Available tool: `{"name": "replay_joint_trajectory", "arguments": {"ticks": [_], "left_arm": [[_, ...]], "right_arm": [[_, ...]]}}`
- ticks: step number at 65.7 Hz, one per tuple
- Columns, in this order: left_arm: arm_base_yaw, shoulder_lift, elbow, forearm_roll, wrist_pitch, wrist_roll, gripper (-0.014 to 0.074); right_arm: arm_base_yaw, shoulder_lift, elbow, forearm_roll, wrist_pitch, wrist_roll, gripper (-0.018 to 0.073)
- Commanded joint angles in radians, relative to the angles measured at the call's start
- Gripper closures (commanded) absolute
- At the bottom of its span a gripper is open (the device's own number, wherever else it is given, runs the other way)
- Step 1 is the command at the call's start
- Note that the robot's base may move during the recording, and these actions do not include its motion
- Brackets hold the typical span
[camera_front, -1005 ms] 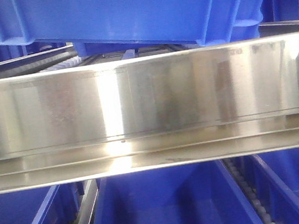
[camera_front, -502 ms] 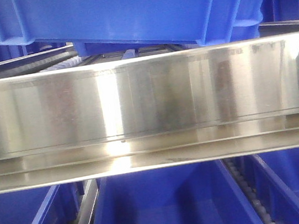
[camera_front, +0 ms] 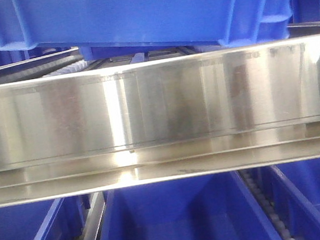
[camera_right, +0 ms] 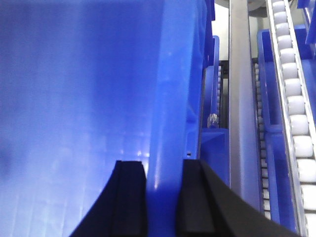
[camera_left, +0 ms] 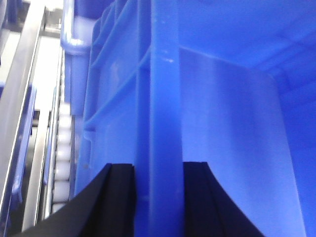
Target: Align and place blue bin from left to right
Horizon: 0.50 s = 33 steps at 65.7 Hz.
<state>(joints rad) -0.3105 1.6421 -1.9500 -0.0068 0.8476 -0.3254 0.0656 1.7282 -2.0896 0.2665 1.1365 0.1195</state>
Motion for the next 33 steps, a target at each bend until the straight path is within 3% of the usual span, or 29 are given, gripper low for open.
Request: {"name": "replay_joint_trajectory", "arguments": {"ticks": [1,33], "left_arm": [[-0.005,-0.029,-0.021,-0.052,-0.184,-0.001,0.0708],[-0.005,-0.044,-0.021,-0.069,-0.175,-0.001,0.0708]], "right_arm": [[0.000,-0.014,-0.009,0.016,-0.053,-0.022,0.0631],[0.000,-0.019,-0.014,0.021,-0.015,-0.022,0.0631]]}}
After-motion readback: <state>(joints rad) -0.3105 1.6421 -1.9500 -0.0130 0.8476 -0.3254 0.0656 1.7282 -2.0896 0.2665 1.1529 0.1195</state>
